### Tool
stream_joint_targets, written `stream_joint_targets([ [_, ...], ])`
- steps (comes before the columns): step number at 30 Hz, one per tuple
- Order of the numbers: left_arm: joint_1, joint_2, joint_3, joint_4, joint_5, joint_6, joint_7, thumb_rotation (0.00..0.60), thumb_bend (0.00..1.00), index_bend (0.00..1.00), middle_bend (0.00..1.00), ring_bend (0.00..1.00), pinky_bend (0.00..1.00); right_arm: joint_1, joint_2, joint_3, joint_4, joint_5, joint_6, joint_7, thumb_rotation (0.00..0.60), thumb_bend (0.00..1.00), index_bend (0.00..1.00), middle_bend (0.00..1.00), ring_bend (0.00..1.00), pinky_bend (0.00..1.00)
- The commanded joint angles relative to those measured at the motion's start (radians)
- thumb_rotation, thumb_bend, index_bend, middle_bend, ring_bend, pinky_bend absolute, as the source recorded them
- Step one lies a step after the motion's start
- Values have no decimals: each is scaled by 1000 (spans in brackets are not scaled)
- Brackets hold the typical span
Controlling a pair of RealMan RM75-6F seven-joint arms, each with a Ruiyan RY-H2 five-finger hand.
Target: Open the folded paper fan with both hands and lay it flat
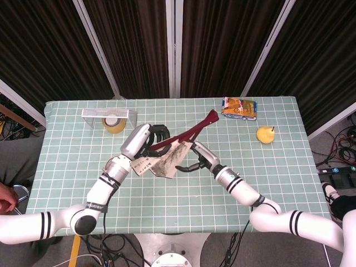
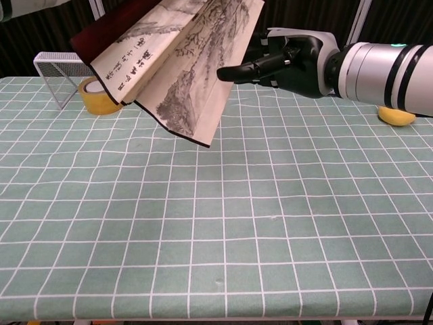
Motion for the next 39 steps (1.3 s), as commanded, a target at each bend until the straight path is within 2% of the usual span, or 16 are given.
stream_joint_targets([
  [1,4,4,3,-2,3,-2,-9,600,380,585,646,636,808,5,-8,9,-1,15,-2,-13,600,255,248,333,86,62],
  [4,6,4,4,0,5,0,-13,600,380,585,646,636,809,7,-24,12,7,33,14,-53,600,307,348,393,139,91],
  [9,10,8,6,-3,15,1,-23,600,380,584,646,636,808,17,-55,23,21,92,47,-152,600,378,572,506,242,160],
  [17,21,16,10,2,15,-4,-46,600,380,585,646,636,806,37,-104,44,30,180,120,-327,600,579,770,613,366,241],
  [21,27,28,17,10,15,-11,-50,600,379,585,646,636,806,41,-110,47,29,197,149,-405,600,633,822,618,388,254],
  [25,38,47,33,25,26,-6,-29,600,380,584,646,636,806,35,-95,34,25,170,190,-488,600,664,852,633,411,255],
  [32,60,80,80,63,49,12,44,600,381,584,647,636,806,-3,-11,-8,-10,87,263,-627,600,674,865,640,411,256],
  [39,74,75,111,86,87,40,88,600,381,585,657,636,805,-48,58,-43,-42,13,315,-682,600,677,868,641,411,256],
])
